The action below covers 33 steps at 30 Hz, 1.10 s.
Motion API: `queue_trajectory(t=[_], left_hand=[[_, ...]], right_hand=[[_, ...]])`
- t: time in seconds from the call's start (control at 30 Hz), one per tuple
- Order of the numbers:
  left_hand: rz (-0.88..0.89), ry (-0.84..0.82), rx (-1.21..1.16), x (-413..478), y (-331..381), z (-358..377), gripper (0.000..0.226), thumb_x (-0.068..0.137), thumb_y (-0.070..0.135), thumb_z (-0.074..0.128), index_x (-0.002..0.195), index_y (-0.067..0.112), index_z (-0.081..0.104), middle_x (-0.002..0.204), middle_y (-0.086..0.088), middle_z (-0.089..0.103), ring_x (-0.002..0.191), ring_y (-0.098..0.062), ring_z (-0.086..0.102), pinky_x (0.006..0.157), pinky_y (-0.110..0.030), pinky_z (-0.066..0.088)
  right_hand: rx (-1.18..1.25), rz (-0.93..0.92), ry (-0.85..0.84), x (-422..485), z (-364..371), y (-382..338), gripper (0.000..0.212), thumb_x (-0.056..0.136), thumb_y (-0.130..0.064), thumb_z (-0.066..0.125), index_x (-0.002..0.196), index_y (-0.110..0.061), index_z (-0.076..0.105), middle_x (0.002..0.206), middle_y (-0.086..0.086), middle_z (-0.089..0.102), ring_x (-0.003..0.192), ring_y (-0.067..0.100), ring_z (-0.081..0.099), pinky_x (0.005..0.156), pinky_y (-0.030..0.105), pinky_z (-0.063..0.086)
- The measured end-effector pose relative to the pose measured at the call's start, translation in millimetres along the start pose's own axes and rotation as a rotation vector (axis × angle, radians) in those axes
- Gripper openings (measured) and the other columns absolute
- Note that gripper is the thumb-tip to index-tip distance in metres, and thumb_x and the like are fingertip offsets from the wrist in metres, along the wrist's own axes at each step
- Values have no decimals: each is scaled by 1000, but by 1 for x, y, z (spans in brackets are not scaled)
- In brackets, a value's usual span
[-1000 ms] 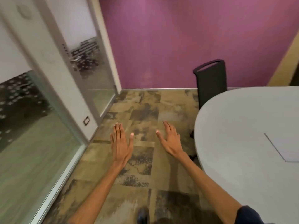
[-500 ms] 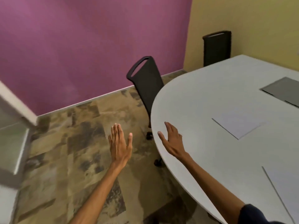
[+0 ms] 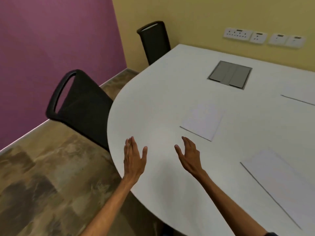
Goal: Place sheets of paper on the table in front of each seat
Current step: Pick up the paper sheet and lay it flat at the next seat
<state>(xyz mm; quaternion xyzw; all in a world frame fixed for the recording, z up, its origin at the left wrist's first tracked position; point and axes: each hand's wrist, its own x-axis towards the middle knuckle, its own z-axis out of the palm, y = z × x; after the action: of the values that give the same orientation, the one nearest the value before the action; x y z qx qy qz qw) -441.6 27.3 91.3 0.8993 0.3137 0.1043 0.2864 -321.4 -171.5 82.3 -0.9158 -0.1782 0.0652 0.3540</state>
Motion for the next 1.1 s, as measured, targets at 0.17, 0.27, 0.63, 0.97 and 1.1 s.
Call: queue_trajectory(t=[0.17, 0.27, 0.63, 0.97, 1.1], left_hand=[[134, -96, 27, 69, 39, 30, 74, 101, 51, 32, 158, 10, 7, 166, -7, 6, 154, -17, -1, 125, -38, 11], [179, -119, 45, 106, 65, 45, 70, 102, 49, 34, 157, 12, 13, 166, -8, 4, 154, -19, 1, 124, -41, 16], [364, -262, 3, 198, 134, 97, 77, 98, 57, 38, 156, 11, 18, 166, -8, 8, 154, -19, 5, 123, -40, 19], [433, -437, -51, 260, 159, 141, 34, 99, 33, 49, 126, 14, 51, 66, -2, 67, 67, -20, 62, 68, -29, 45], [432, -464, -26, 278, 156, 159, 27, 97, 32, 53, 116, 14, 57, 71, 0, 69, 71, -18, 64, 68, -27, 44]], right_hand=[[14, 138, 92, 53, -13, 26, 61, 98, -54, 37, 149, -22, 31, 154, -1, 35, 144, 16, 27, 113, 45, 26], [30, 202, 142, 78, -21, 37, 57, 99, -49, 40, 148, -21, 33, 153, -1, 37, 143, 16, 28, 110, 44, 28], [-2, 381, 276, 134, -46, 66, 55, 101, -43, 40, 148, -16, 34, 153, 1, 36, 143, 19, 27, 109, 45, 29], [-4, 591, 420, 174, -41, 86, 49, 99, -35, 46, 143, -14, 40, 146, 4, 44, 136, 22, 36, 105, 42, 31], [-26, 719, 392, 189, -38, 103, 53, 98, -34, 48, 144, -10, 36, 145, 9, 43, 134, 27, 36, 103, 46, 33]])
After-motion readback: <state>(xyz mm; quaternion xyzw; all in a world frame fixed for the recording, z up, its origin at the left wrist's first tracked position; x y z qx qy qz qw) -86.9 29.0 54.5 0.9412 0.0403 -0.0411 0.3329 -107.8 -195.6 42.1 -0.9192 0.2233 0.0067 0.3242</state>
